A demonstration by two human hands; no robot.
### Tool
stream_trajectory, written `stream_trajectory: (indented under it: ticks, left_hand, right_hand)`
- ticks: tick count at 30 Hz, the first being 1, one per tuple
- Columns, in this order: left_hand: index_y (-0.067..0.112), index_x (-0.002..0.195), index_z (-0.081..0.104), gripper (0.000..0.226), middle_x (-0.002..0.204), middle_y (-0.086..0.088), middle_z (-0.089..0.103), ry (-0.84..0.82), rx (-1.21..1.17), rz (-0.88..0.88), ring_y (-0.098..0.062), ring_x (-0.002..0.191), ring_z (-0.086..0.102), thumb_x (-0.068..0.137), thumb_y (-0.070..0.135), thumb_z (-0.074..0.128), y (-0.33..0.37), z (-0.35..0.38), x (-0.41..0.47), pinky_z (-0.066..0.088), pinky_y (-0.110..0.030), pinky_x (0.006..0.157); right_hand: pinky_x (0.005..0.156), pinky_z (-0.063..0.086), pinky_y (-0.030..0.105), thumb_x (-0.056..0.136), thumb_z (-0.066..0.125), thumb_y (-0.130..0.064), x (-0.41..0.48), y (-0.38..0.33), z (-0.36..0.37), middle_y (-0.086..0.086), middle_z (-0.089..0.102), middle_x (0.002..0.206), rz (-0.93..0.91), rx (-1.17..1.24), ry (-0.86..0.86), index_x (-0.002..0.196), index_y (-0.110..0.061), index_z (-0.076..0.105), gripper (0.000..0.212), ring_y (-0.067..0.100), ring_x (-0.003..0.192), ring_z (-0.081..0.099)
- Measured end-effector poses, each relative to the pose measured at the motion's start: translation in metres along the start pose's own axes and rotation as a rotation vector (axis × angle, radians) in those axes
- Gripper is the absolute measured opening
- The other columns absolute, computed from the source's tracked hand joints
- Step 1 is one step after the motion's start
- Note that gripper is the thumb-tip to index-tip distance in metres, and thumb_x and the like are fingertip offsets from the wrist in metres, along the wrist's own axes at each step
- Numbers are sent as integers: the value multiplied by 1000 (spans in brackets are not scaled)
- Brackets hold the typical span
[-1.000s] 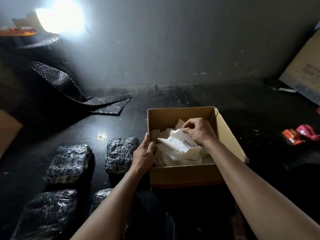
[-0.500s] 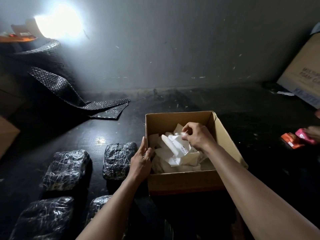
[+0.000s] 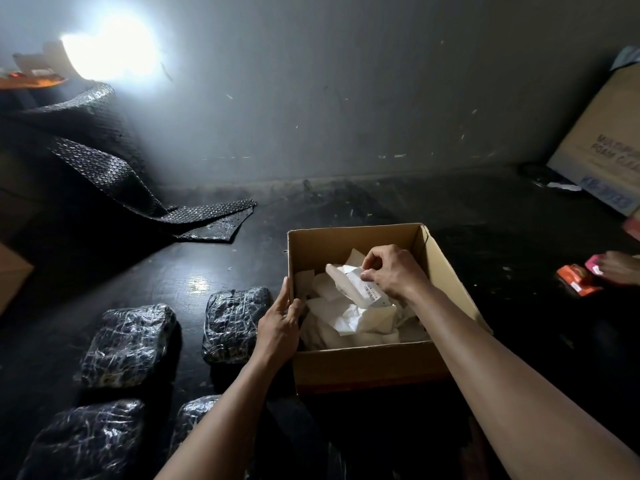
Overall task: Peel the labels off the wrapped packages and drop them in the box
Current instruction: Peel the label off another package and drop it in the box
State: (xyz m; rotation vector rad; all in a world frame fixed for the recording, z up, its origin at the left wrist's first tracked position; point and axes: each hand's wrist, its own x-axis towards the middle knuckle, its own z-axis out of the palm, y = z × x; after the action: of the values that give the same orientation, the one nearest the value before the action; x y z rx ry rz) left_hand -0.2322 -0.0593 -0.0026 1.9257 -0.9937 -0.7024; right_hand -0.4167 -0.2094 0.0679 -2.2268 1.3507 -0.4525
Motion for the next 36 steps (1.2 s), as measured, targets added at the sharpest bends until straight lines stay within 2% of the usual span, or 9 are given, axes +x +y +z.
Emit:
stream_trajectory:
  ticks: [7, 12, 19, 23, 27, 30, 32, 35, 36]
  left_hand:
    - [45, 153, 29, 54, 140, -5, 61, 3, -2, -6, -11, 100, 55, 104, 33, 47, 1, 0, -2, 36, -25, 80]
    - [46, 152, 30, 54, 142, -4, 59, 15, -3, -20, -23, 118, 60, 103, 33, 47, 2, 1, -2, 37, -25, 83]
    - [47, 153, 28, 54, 139, -6, 61, 9, 13, -16, -13, 101, 56, 104, 33, 46, 3, 0, -3, 35, -25, 78]
    - [48, 152, 29, 54, 136, -6, 63, 11, 22, -24, -12, 94, 54, 103, 34, 46, 4, 0, -4, 34, -25, 76]
    - [46, 153, 29, 54, 137, -6, 63, 12, 10, -30, -15, 96, 57, 103, 34, 46, 3, 1, -3, 36, -26, 77]
    - [45, 152, 31, 54, 136, -6, 64, 19, -2, -27, -15, 94, 58, 103, 34, 47, 4, 1, -4, 37, -26, 76]
    - [46, 152, 31, 54, 134, -6, 65, 22, -12, -35, -13, 90, 56, 102, 34, 48, 6, 0, -5, 36, -25, 75]
    - [46, 152, 31, 54, 132, -7, 66, 17, -4, -38, -12, 88, 55, 103, 34, 48, 7, 0, -6, 34, -24, 73]
    - [46, 152, 30, 54, 131, -8, 66, 16, 2, -38, -12, 87, 54, 103, 33, 48, 7, 0, -6, 34, -24, 72]
  right_hand:
    - [71, 59, 29, 81, 81, -23, -1, 3, -14, -5, 70, 88, 27, -41, 37, 86, -20, 72, 11, 10, 81, 66]
    - [66, 45, 23, 81, 81, -27, 1, 10, -23, 0, 71, 97, 78, -73, 119, 80, -20, 76, 9, 12, 84, 63]
    - [91, 53, 31, 93, 67, -14, -7, 21, -36, 4, 72, 118, 96, -101, 113, 112, -17, 73, 21, 19, 108, 67]
    - [87, 53, 33, 92, 68, -16, -9, 26, -42, 7, 72, 114, 115, -167, 124, 98, -17, 77, 11, 22, 106, 66]
    - [94, 52, 35, 90, 69, -8, -10, 29, -44, 8, 56, 126, 137, -200, 130, 86, -16, 78, 13, 23, 112, 60]
    - [89, 53, 33, 87, 72, -8, -12, 32, -42, 7, 66, 121, 132, -176, 61, 96, -15, 74, 11, 21, 110, 64]
    - [86, 56, 33, 80, 82, -14, -14, 33, -41, 4, 68, 115, 167, -122, 29, 107, -14, 72, 28, 21, 108, 66]
    - [75, 52, 31, 79, 83, -21, -13, 33, -41, 2, 70, 98, 158, -133, 30, 82, -16, 74, 10, 19, 97, 67]
    - [79, 50, 32, 81, 82, -24, -12, 34, -41, 3, 68, 102, 149, -145, 42, 77, -18, 74, 10, 20, 101, 65]
